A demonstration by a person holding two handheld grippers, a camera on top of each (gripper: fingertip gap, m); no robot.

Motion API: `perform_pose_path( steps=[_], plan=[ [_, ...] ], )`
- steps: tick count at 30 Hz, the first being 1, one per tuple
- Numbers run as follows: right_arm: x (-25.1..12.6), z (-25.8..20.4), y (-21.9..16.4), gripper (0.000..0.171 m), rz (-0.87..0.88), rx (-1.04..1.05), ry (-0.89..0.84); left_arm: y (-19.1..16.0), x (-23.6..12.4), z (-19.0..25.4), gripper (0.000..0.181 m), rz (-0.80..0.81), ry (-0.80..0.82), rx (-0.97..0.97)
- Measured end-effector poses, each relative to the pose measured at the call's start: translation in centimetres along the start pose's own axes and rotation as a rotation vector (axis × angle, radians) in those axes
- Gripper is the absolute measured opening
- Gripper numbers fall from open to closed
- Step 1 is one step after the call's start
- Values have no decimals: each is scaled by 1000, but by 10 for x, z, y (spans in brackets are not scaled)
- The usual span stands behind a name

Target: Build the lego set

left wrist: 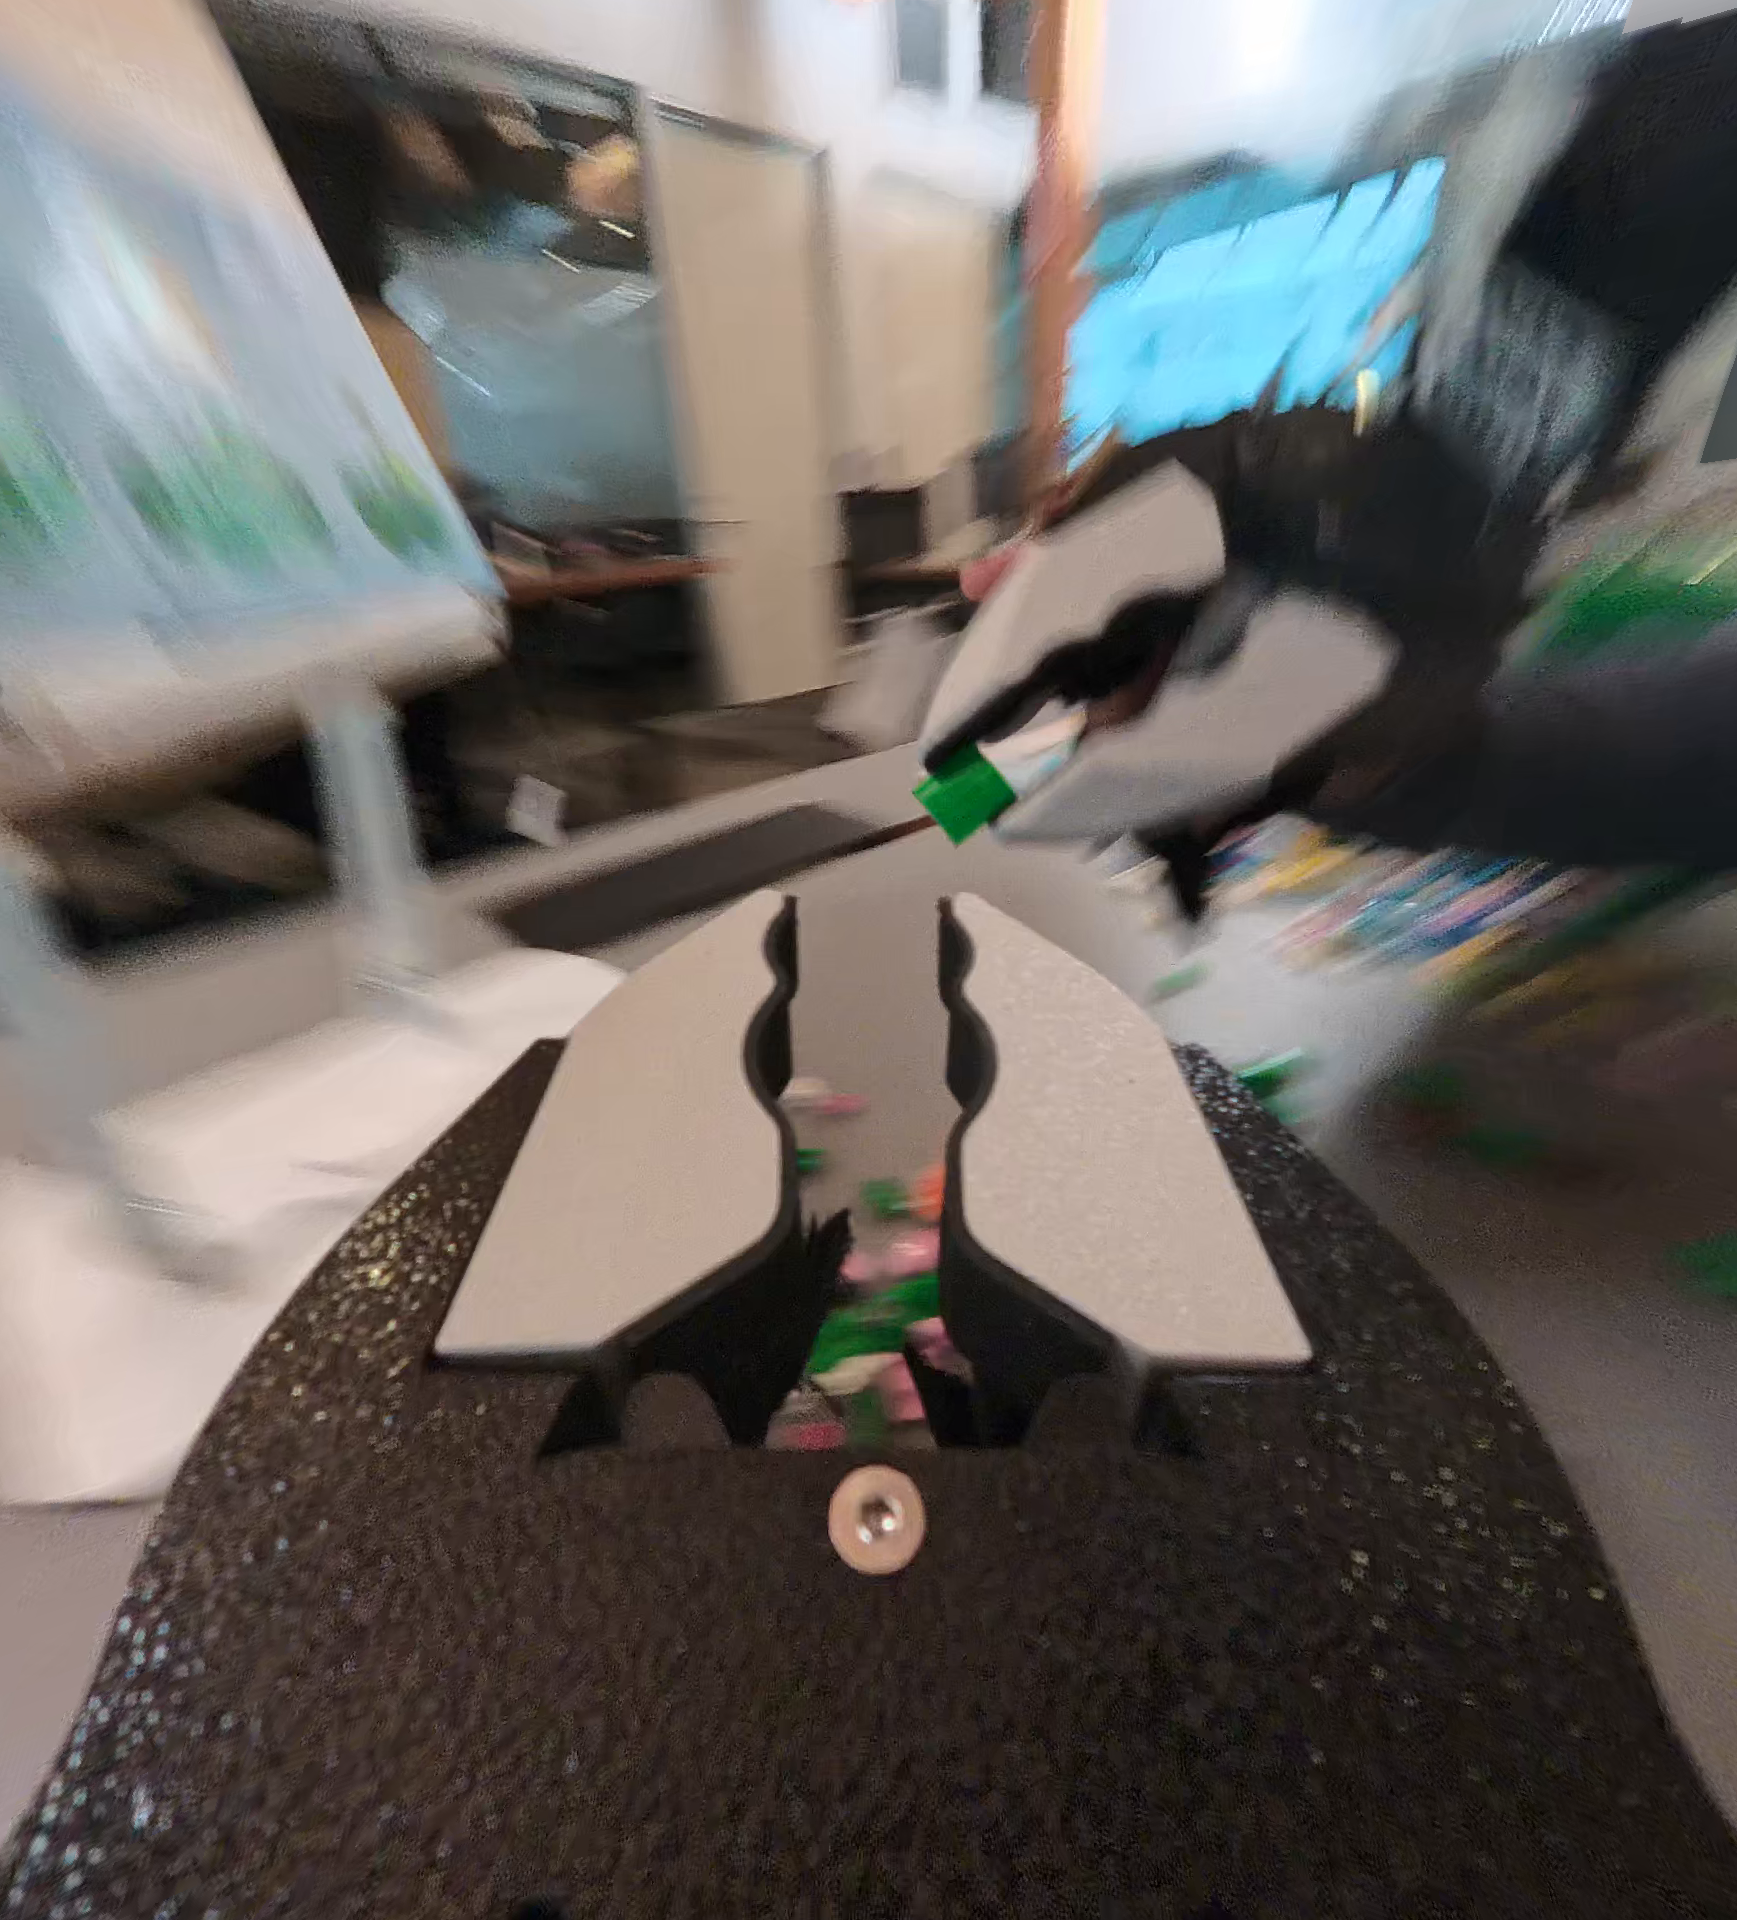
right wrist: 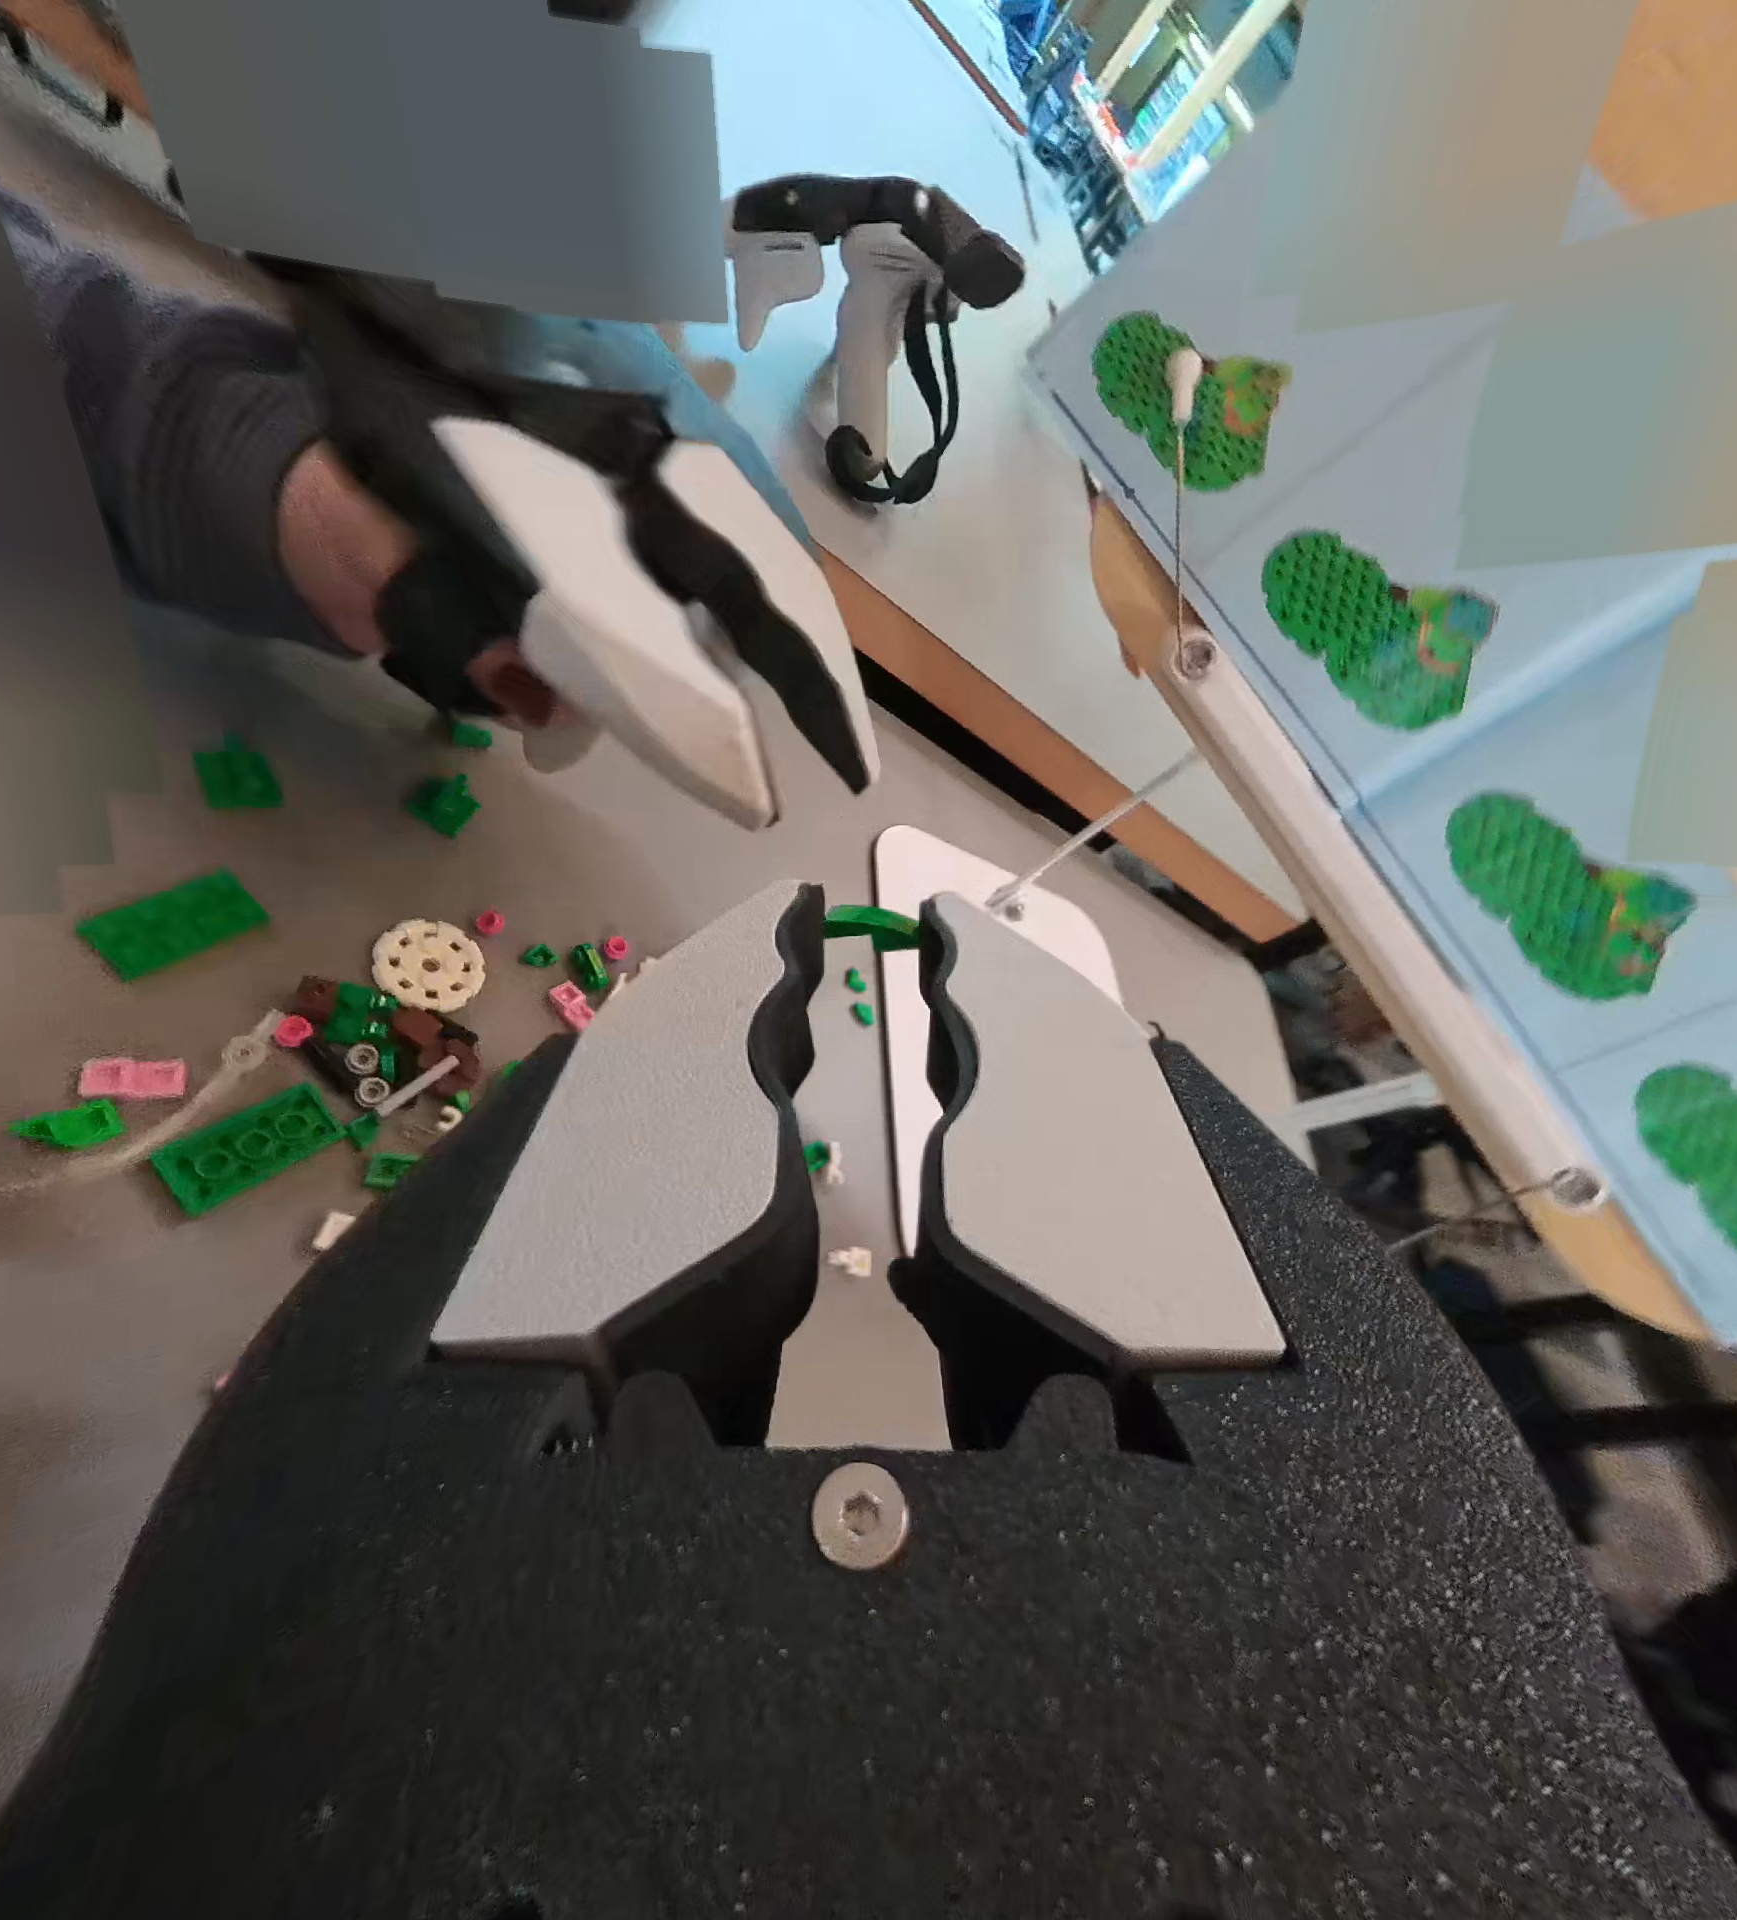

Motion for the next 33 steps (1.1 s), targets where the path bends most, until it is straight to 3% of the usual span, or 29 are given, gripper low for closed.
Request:
perform_pose_path(
  steps=[4,7,14,19,23,29,33],
  plan=[
    [-2,5,-6,16,17,121,20,1,4,18,31,-102,138,556],
    [-1,3,-10,16,-3,124,27,-5,12,27,31,-150,168,717],
    [-9,7,-50,16,-186,126,32,-10,7,5,25,-218,289,696],
    [-32,-5,-115,17,-617,-11,261,-8,4,-4,23,-220,343,651],
    [-52,-8,-142,17,-825,-173,432,-13,6,-4,21,-241,340,656],
    [-63,-8,-160,17,-947,-616,576,-16,4,-10,21,-246,347,596],
    [-61,-14,-160,20,-917,-758,600,-17,4,-12,21,-246,346,562]
  ],
)
Point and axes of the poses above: each gripper's, where its closed fingertips meet, x out along the fingers, y out of its top, z = x × y across the jaws, the point moved 3 cm from there along -x, back along the fingers, and after that the axes turned 6 degrees about x, right-handed, at the moved point
